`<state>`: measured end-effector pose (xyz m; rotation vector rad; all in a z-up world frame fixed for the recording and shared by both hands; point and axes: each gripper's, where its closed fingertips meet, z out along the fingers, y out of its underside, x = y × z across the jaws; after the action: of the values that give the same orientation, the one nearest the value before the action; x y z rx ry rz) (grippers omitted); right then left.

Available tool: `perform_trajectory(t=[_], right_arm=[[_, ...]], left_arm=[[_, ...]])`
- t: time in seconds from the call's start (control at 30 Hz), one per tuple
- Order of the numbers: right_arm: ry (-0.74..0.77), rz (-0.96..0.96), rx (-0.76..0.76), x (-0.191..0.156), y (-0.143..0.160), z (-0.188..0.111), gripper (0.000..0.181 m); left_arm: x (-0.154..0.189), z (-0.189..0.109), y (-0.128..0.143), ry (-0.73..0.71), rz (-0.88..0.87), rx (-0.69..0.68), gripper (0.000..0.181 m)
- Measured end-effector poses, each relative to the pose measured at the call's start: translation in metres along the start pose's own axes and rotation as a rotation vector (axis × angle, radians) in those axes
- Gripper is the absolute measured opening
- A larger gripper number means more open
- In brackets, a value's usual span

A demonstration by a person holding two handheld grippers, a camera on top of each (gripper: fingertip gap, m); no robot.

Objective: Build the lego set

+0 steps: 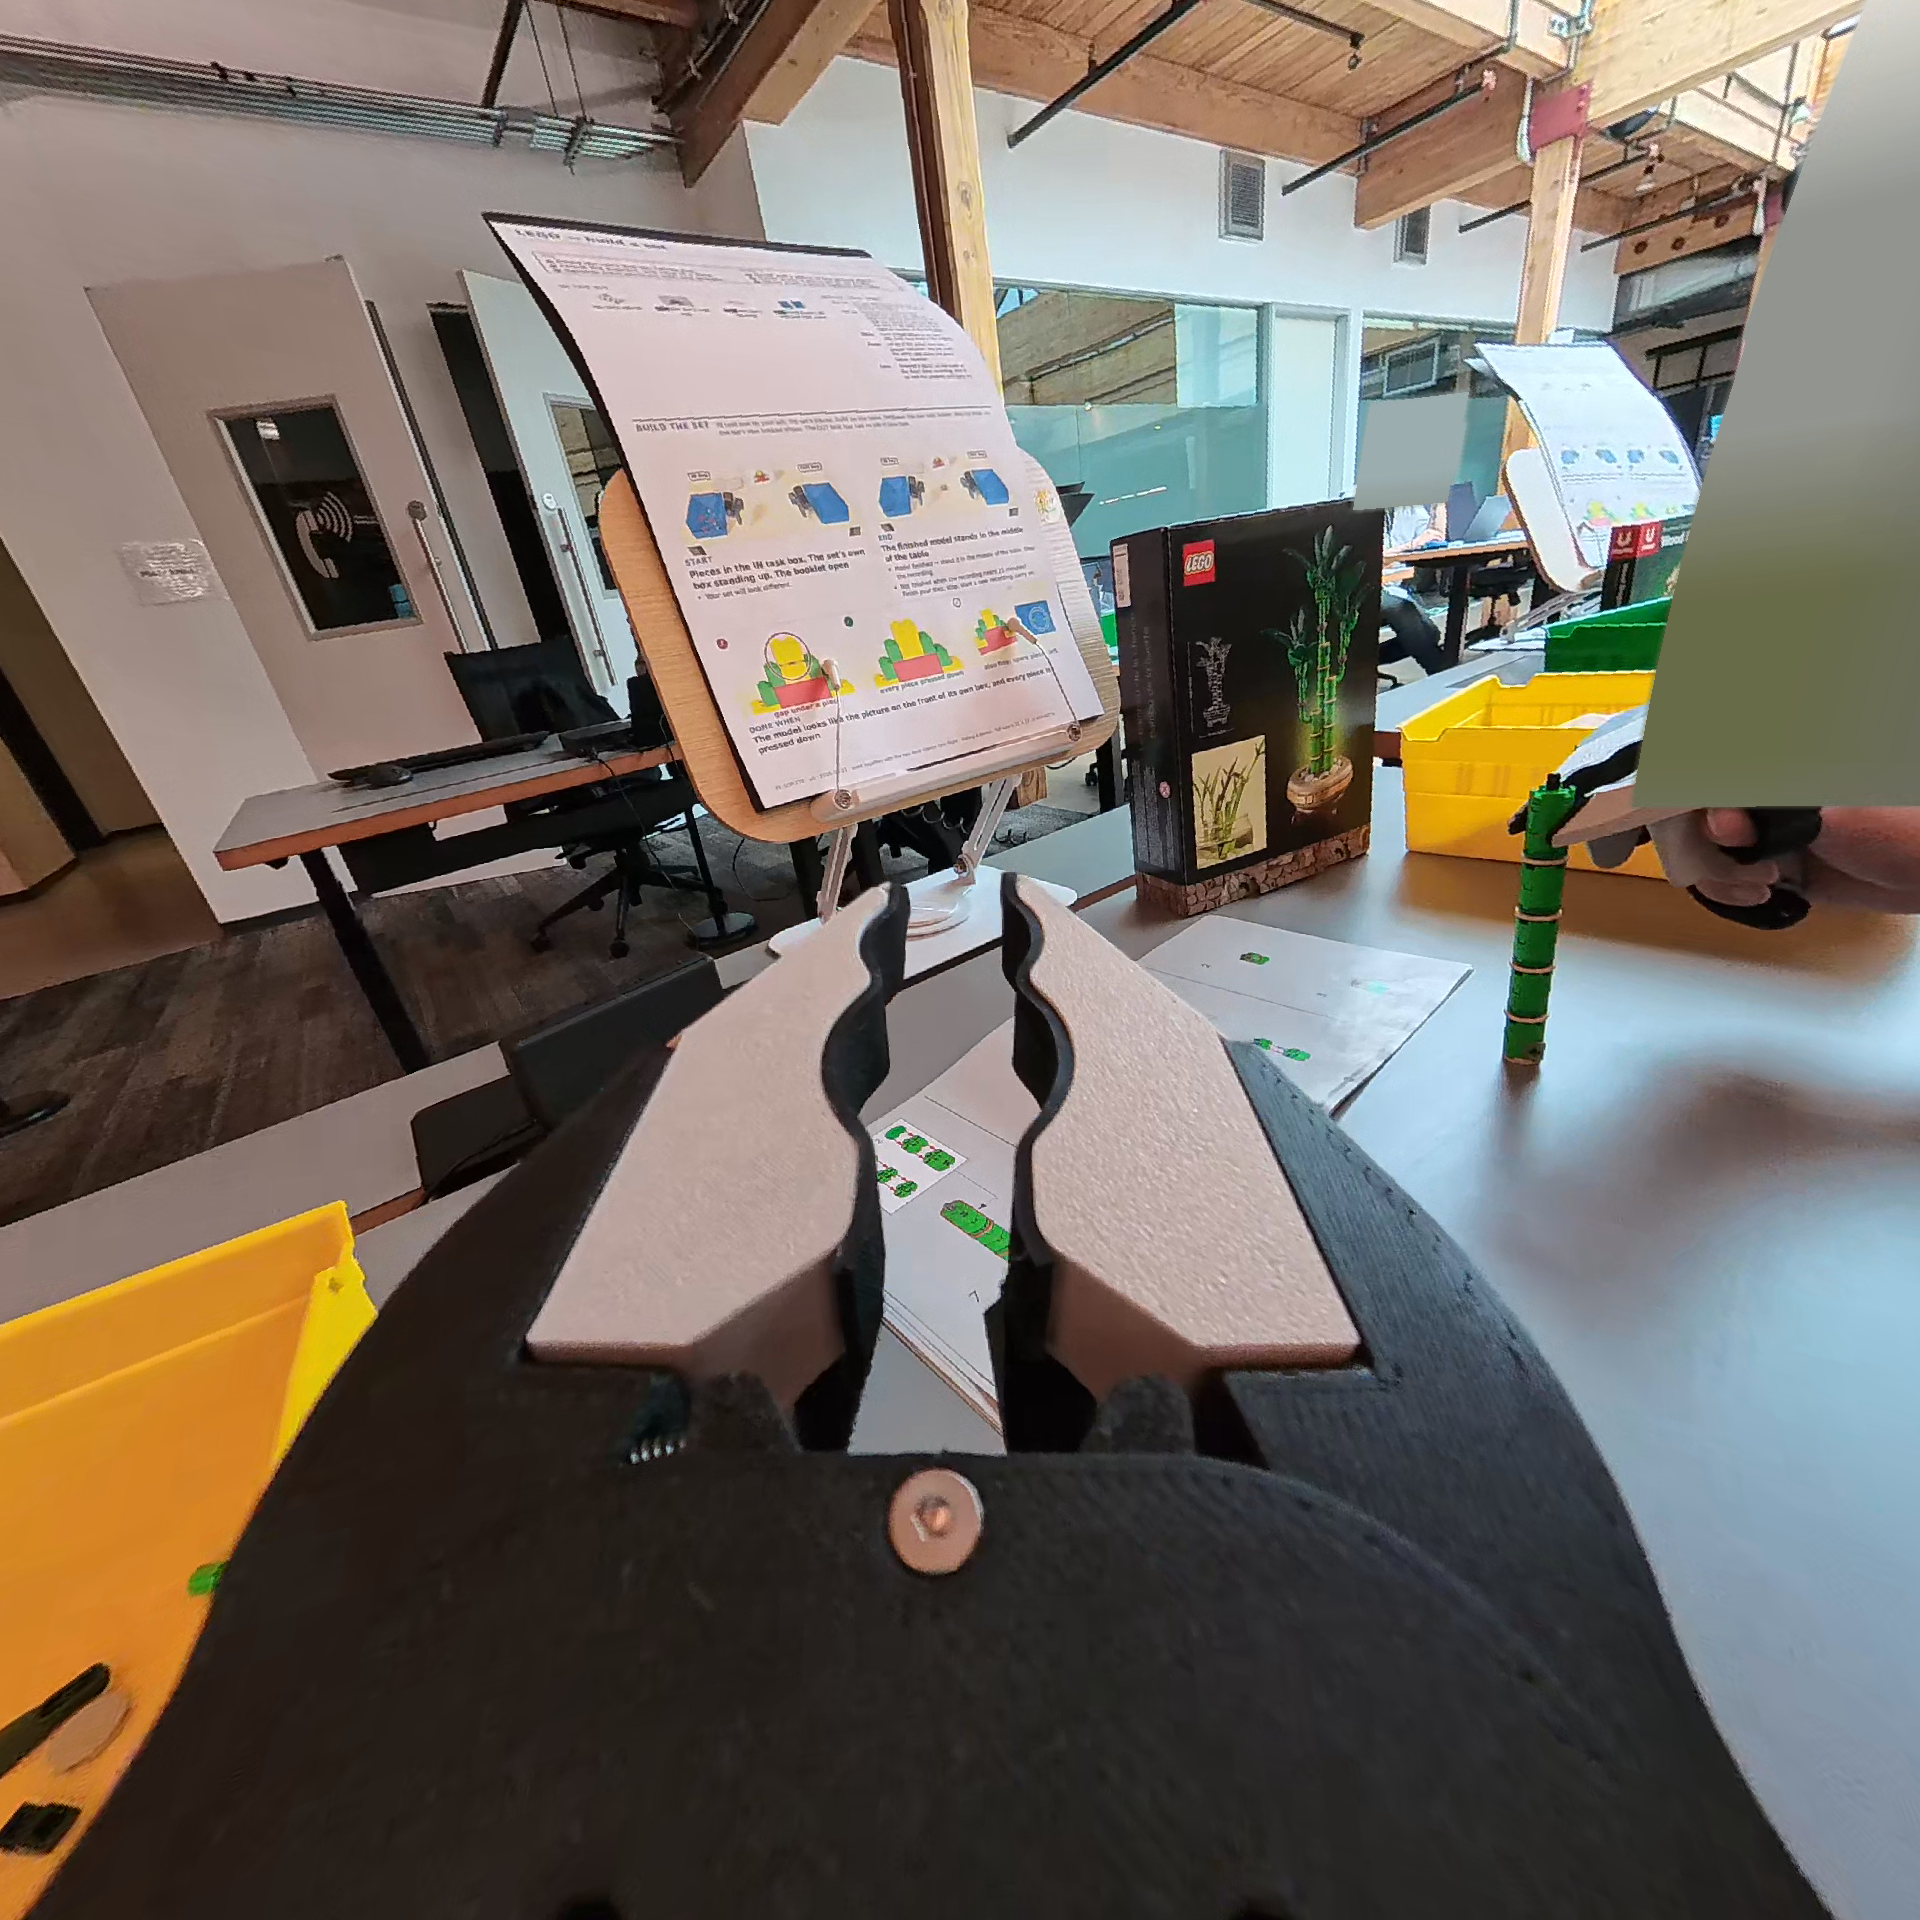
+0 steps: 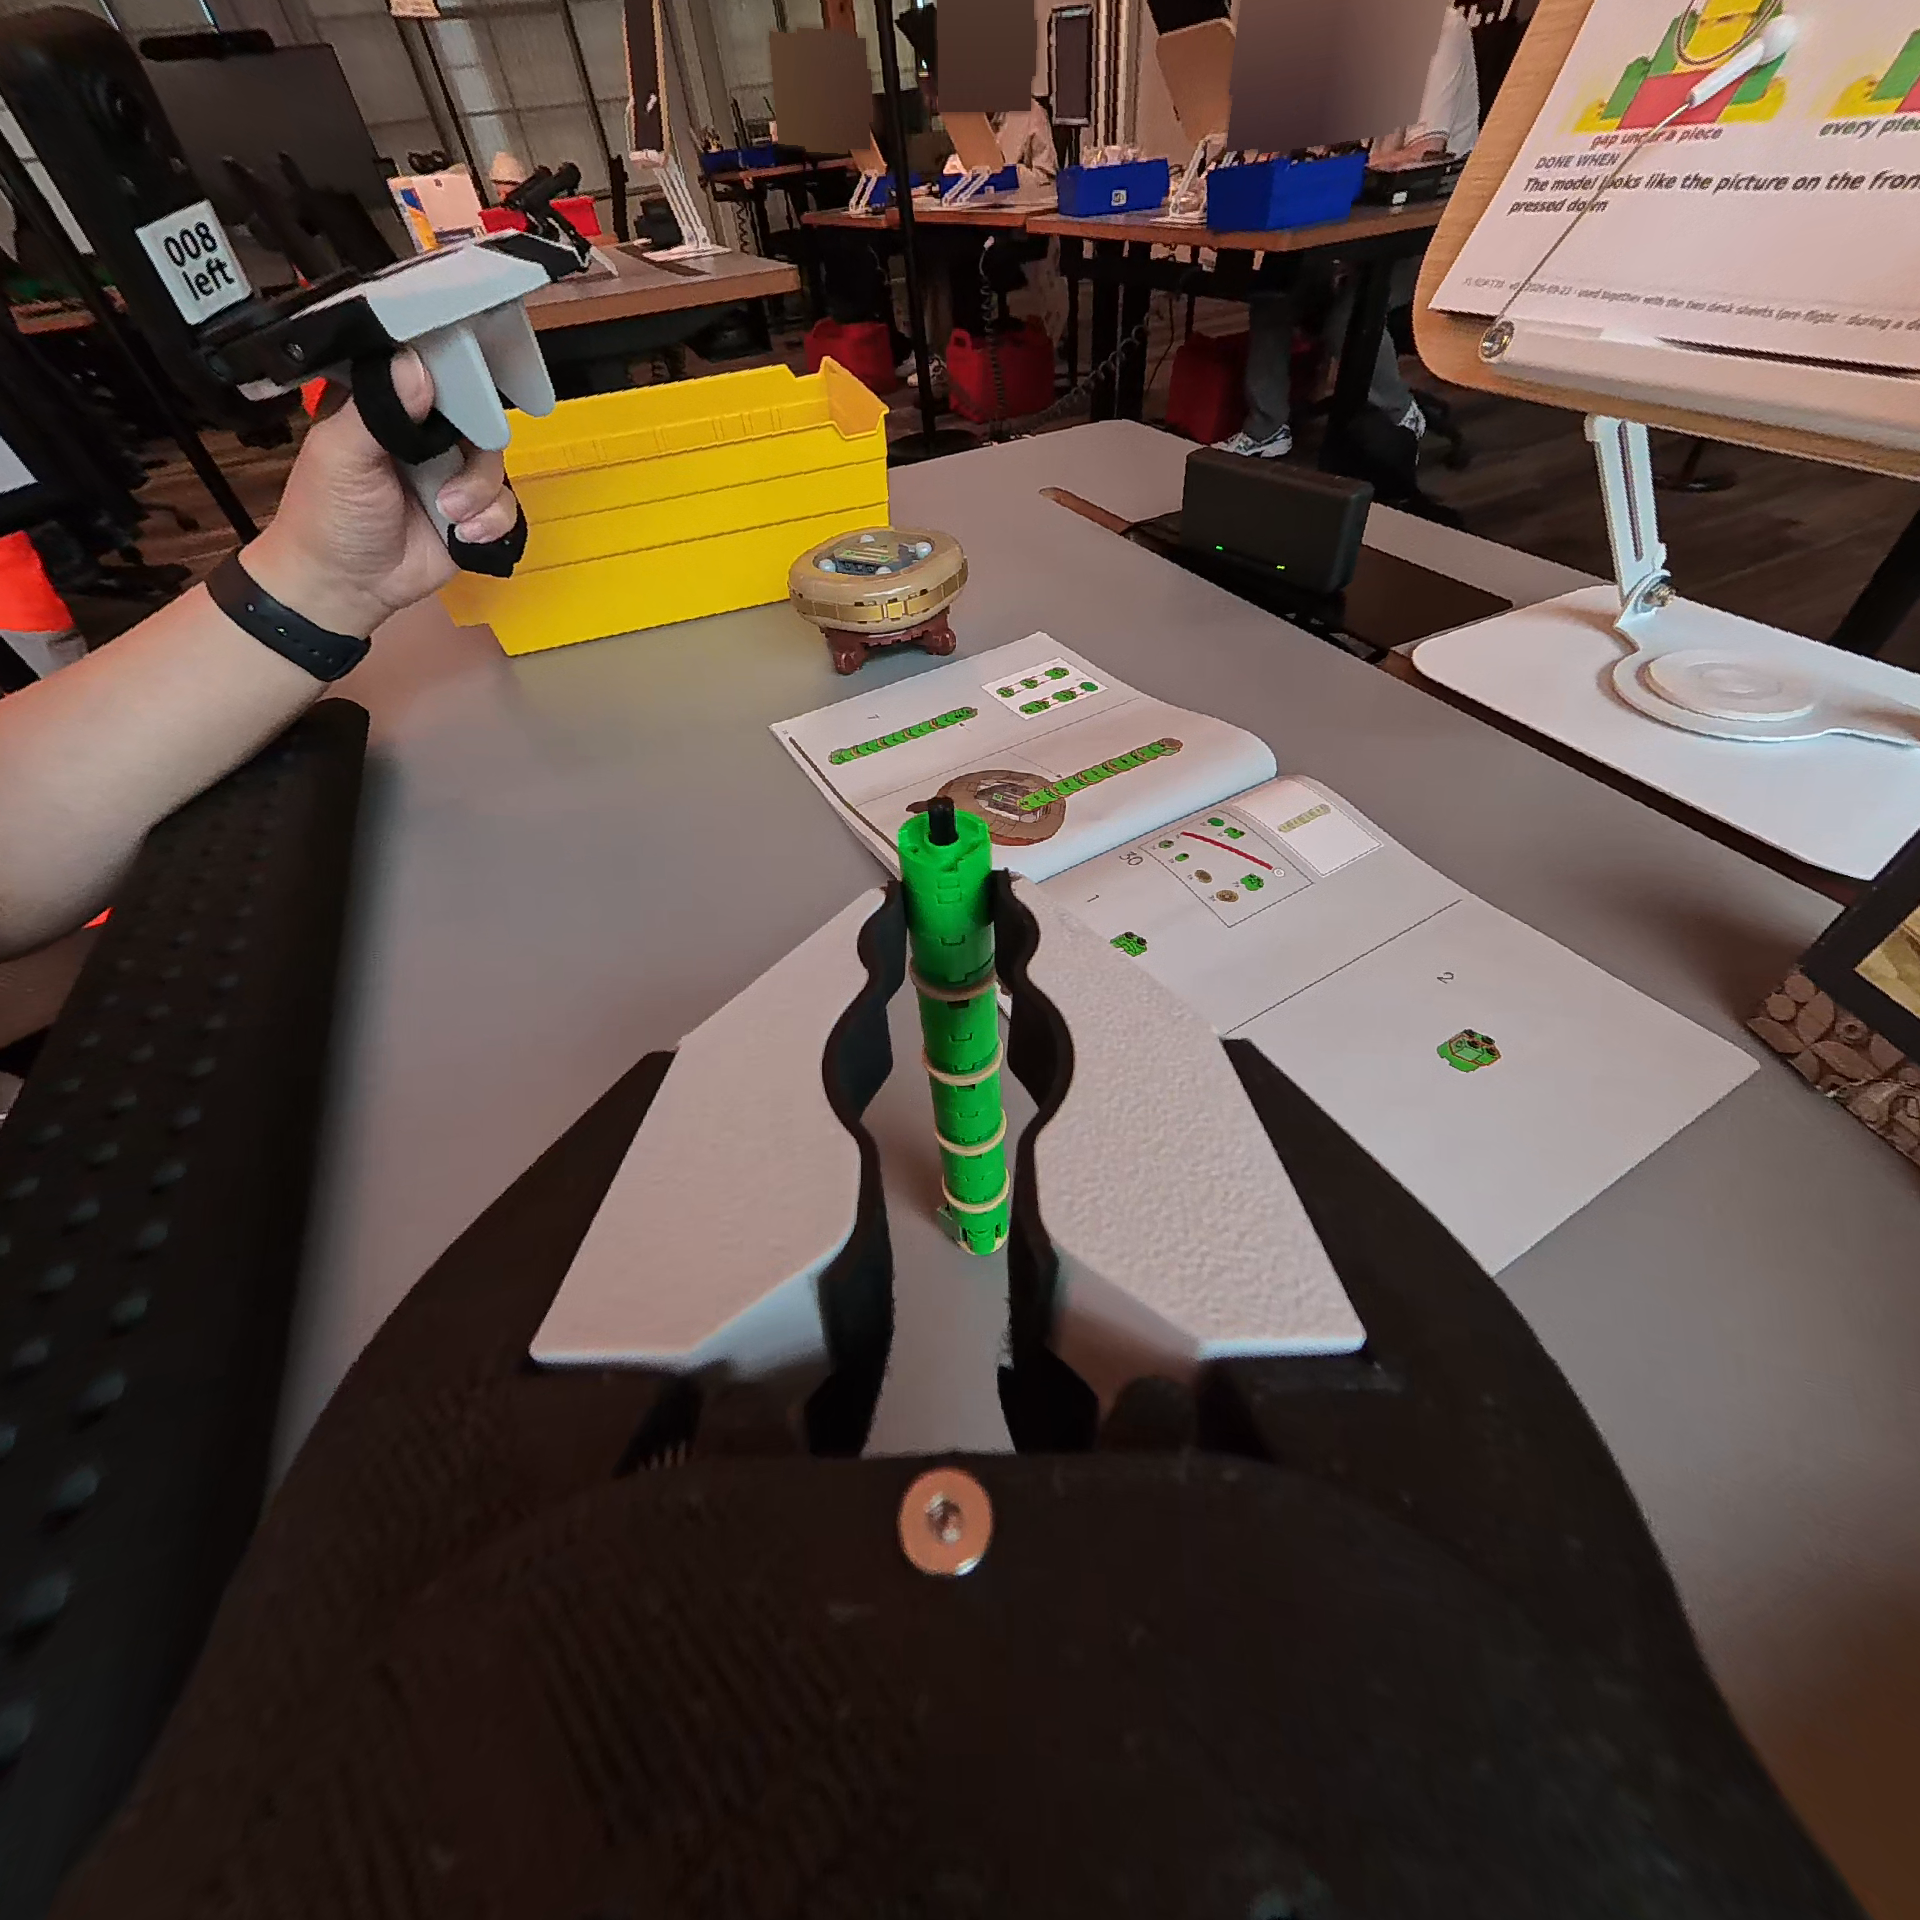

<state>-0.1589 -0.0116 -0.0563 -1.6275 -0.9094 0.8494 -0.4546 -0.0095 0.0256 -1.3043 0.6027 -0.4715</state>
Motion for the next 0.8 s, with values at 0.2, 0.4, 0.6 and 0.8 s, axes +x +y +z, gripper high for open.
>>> perform_trajectory(t=[0.2,0.4,0.6,0.8], right_arm=[[0.002,0.006,-0.007,0.001,0.002,0.0,0.015],[-0.001,0.0,-0.016,0.001,0.004,0.001,0.015],[-0.008,0.013,-0.031,0.002,0.009,0.002,0.015],[-0.019,0.031,-0.028,0.004,0.011,0.001,0.016]], left_arm=[[0.005,0.002,0.003,0.01,0.026,-0.02,0.017],[0.008,0.004,0.006,0.022,0.035,-0.038,0.017],[0.008,0.005,0.006,0.028,0.02,-0.038,0.017],[0.011,0.006,0.008,0.041,0.026,-0.05,0.017]])
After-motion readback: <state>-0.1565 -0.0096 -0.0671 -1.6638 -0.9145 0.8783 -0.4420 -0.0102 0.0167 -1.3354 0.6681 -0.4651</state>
